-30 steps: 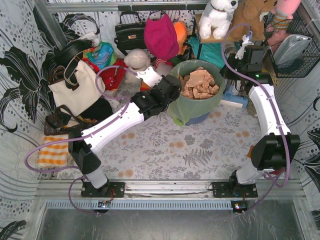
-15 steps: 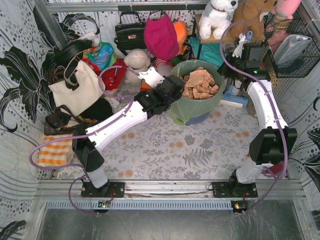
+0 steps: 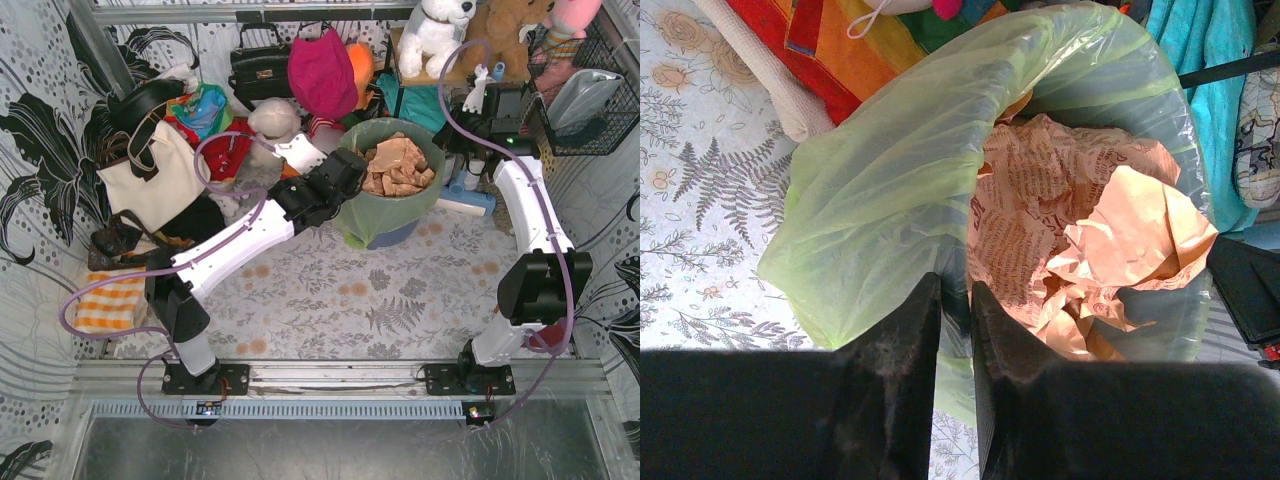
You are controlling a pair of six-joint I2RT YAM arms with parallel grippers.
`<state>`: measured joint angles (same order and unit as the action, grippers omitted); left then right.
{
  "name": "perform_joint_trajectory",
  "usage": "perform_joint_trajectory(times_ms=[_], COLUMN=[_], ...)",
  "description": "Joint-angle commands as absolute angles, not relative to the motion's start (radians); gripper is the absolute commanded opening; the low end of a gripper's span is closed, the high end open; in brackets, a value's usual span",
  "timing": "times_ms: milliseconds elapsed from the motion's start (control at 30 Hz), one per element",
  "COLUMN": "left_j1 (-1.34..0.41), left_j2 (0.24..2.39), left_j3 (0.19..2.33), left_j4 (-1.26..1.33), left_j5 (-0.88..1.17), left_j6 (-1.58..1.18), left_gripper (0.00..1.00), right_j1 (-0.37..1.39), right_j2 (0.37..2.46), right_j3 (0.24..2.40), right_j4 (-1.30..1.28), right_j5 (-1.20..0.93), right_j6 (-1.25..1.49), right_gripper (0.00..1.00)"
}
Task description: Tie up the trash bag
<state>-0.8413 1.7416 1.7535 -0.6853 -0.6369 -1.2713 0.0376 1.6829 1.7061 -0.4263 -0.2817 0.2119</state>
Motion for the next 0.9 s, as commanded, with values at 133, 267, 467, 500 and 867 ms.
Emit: perform_joint_trajectory(times_ms=[133,267,467,500,867], left_j1=[-0.833,-0.823,-0.801,-0.800,-0.777], left_j2=[1.738,1.702,1.642,1.632,1.453], left_j3=[1.772,1.730,1.659,1.653,1.500], left_j4=[-0.681,-0.623,-0.569,-0.564,-0.477], left_j5=[-0.676,-0.668,-0.641,-0.640,-0.512], left_j6=[-1.257,-1.188,-1.114,-1.097,-0.825], left_gripper=[0.15,0.09,0.00,0.00,0.00], right_j1=[0.037,0.038,0.056,0.061,0.264], right_j2=[1.658,1.612,1.533,1.517,1.315], right_j3=[1.698,1.676,1.609,1.599,1.448], right_j4=[-0.460,-0.493,-0.537,-0.546,-0.587], right_j5=[-0.308,-0.329,-0.346,-0.347,-0.269], right_j6=[0.207,0.242,0.292,0.303,0.492], right_gripper=[0.00,0.00,0.00,0.00,0.00])
